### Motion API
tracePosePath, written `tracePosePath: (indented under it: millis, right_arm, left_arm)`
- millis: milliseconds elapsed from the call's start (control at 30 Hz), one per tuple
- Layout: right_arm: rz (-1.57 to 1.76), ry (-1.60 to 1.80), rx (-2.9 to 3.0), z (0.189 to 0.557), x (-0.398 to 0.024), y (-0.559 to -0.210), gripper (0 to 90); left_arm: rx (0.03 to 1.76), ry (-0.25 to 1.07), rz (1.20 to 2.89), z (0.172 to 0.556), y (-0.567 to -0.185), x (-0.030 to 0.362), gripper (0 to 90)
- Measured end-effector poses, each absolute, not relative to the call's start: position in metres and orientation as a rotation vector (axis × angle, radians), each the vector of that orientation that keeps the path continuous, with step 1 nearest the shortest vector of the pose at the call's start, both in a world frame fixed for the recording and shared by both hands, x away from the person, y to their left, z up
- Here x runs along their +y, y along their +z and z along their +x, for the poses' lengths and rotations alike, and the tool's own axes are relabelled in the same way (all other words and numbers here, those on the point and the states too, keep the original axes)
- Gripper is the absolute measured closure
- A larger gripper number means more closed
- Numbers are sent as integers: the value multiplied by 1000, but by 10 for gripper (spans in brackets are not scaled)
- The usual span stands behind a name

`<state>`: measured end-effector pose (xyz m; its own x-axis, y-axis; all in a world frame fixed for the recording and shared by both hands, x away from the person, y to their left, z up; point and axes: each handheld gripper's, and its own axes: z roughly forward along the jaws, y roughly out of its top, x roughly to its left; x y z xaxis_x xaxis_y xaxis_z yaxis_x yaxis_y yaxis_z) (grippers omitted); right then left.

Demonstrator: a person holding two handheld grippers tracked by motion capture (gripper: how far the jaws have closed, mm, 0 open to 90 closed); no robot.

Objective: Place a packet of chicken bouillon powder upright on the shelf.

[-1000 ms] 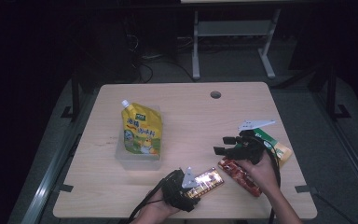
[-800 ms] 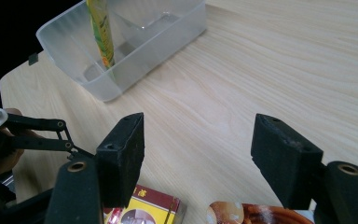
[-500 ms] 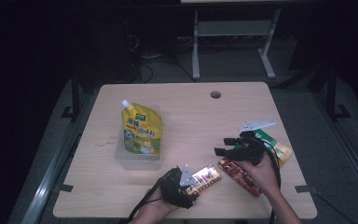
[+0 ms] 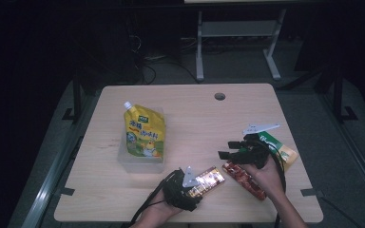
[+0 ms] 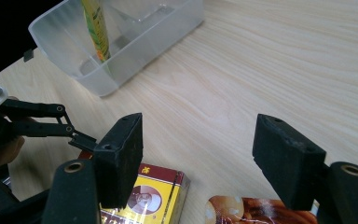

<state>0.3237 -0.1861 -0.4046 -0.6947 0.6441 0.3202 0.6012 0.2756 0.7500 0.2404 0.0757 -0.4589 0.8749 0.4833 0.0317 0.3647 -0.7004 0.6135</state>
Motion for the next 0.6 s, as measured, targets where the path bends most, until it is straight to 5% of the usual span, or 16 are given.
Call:
tracePosePath:
  millis: [600]
  right_arm:
    - [1217,1410,2480,324,-185,-406,323]
  left_arm:
    - [611,259,2418,242,-459,75,322]
